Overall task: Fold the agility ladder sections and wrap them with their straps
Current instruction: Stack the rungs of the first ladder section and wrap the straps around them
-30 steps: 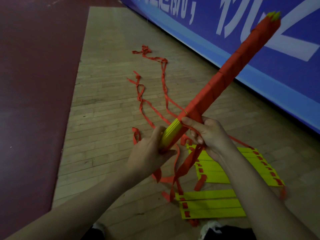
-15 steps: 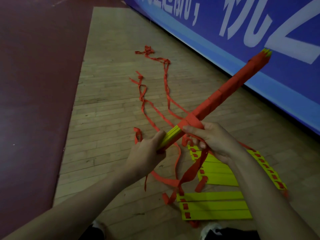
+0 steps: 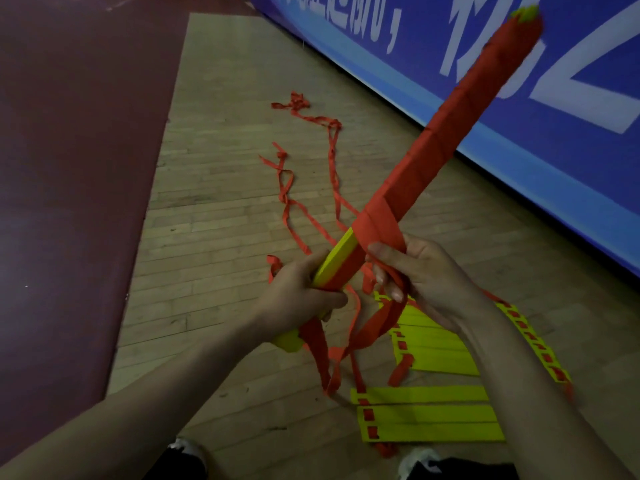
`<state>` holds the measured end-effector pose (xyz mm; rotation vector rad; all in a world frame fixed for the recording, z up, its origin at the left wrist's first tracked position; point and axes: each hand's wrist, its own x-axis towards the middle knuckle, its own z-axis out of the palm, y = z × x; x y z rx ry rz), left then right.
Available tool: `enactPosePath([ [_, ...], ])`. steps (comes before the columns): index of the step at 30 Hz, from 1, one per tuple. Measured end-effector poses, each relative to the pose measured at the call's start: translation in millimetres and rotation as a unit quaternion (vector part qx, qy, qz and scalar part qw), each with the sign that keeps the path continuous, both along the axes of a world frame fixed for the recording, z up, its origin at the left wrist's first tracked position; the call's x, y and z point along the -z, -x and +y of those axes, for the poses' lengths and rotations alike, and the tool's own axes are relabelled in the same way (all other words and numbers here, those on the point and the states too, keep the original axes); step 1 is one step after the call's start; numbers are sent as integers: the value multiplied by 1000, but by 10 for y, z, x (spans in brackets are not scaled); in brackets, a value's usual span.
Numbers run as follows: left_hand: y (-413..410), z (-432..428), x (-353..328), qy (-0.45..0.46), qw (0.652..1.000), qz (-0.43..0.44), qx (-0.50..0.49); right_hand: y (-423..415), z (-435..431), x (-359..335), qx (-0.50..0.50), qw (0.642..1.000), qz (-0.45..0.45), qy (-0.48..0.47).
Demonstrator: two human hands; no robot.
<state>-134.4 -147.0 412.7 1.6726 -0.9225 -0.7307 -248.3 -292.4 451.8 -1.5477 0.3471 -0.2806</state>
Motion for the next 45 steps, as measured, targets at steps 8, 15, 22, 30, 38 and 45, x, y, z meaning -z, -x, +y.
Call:
enactPosePath([
  [8, 29, 88, -130, 61, 977, 194, 63, 25, 33, -33, -17, 997, 42, -69],
  [15, 27, 135, -118, 19, 931, 317, 179, 57, 8, -30, -39, 998, 8, -48],
  [22, 70, 95, -86, 76, 994, -14, 76, 17, -45, 55, 1, 999, 40, -31],
  [30, 38, 84, 13, 66, 967, -243, 48, 4, -61, 37, -12, 998, 54, -37],
  [38, -36, 169, 47, -5, 889, -457, -5, 56, -132, 84, -77, 990, 112, -27],
  [45, -24, 170, 52, -15, 845, -534, -4, 41, -107, 133, -81, 993, 90, -17],
])
